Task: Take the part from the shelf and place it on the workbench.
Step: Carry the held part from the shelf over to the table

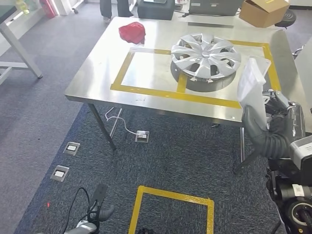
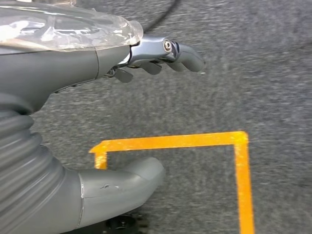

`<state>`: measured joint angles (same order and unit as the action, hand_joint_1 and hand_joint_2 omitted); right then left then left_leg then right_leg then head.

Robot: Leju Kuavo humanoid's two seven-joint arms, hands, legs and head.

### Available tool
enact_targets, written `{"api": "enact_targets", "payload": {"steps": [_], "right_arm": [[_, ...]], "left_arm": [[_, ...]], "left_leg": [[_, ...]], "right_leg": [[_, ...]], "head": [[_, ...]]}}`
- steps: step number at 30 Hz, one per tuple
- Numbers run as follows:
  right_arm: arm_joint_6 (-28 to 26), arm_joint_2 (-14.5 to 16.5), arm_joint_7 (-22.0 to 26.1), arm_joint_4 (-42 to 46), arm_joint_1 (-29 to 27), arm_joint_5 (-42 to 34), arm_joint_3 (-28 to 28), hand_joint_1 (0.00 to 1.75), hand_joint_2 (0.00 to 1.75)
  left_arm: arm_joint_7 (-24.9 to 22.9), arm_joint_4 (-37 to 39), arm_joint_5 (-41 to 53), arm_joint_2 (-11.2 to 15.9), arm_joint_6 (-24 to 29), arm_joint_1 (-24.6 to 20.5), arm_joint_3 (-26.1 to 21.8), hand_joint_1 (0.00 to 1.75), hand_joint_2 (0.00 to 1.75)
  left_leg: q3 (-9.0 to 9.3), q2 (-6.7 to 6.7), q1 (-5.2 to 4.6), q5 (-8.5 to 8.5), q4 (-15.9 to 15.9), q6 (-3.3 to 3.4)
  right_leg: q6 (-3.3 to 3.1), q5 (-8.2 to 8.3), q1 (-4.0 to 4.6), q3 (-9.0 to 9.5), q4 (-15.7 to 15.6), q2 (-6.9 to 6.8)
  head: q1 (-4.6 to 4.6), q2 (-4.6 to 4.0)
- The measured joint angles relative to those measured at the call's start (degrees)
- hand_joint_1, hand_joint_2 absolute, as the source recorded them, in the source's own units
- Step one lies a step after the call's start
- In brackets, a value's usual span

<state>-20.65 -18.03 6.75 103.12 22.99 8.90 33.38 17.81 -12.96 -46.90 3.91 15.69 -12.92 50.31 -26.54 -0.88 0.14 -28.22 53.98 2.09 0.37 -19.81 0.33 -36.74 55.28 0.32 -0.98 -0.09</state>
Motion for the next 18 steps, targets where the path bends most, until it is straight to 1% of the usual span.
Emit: {"api": "enact_targets", "payload": {"steps": [18], "right_arm": [[0.0,0.0,0.0,0.0,0.0,0.0,0.0,1.75,1.75]], "left_arm": [[0.0,0.0,0.0,0.0,0.0,0.0,0.0,0.00,1.75]], "left_leg": [[0.00,0.00,0.00,0.00,0.0,0.00]], "right_leg": [[0.00,0.00,0.00,0.00,0.0,0.00]], "head": [[0.00,0.00]]}}
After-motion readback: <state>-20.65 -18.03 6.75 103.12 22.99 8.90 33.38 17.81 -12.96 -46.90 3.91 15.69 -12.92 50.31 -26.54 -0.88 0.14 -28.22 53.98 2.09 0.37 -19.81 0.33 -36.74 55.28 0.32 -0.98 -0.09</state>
